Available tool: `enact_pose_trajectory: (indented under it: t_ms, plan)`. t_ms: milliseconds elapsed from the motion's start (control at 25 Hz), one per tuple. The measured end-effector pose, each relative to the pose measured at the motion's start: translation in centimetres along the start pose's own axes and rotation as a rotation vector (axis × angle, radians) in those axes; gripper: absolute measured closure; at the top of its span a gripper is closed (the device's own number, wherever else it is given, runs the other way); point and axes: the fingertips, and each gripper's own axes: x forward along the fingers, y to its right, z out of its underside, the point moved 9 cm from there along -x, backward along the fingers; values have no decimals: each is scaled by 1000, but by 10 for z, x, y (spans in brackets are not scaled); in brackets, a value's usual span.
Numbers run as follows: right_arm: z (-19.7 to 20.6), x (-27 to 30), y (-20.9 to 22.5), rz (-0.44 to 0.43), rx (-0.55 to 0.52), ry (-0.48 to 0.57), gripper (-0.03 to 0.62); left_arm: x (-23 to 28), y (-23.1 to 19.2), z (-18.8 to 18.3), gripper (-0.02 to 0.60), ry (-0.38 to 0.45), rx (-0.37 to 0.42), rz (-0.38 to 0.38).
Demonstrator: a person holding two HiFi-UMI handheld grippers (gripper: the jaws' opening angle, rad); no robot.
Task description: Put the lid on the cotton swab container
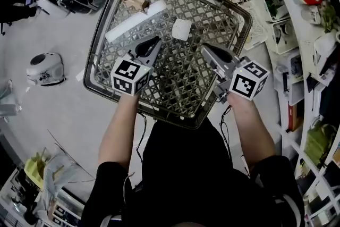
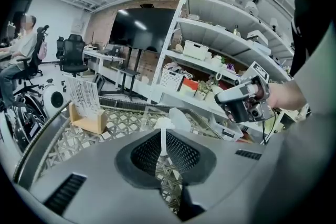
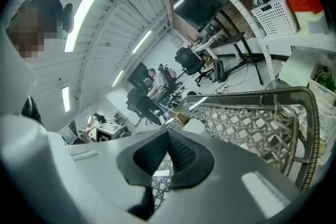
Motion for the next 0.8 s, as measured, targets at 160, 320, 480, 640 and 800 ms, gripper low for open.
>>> enact_pose_trajectory:
  t_ms: [160, 320, 480, 640, 800]
  plan:
    - [-1, 0, 13, 23, 5, 0, 583, 30, -7, 9, 571, -18, -15, 8]
    - [-1, 7, 32, 67, -14, -10, 583, 52, -5, 20, 571, -54, -25, 35]
    - [-9, 20, 44, 75, -17, -4, 583, 60, 5, 22, 571, -61, -23, 63]
    - [-16, 32, 47, 69, -24, -31, 583, 66, 15, 24, 571, -62, -58, 95]
    - [-19, 48, 46, 55, -70, -101, 583, 63, 10, 27, 571, -27, -96, 78]
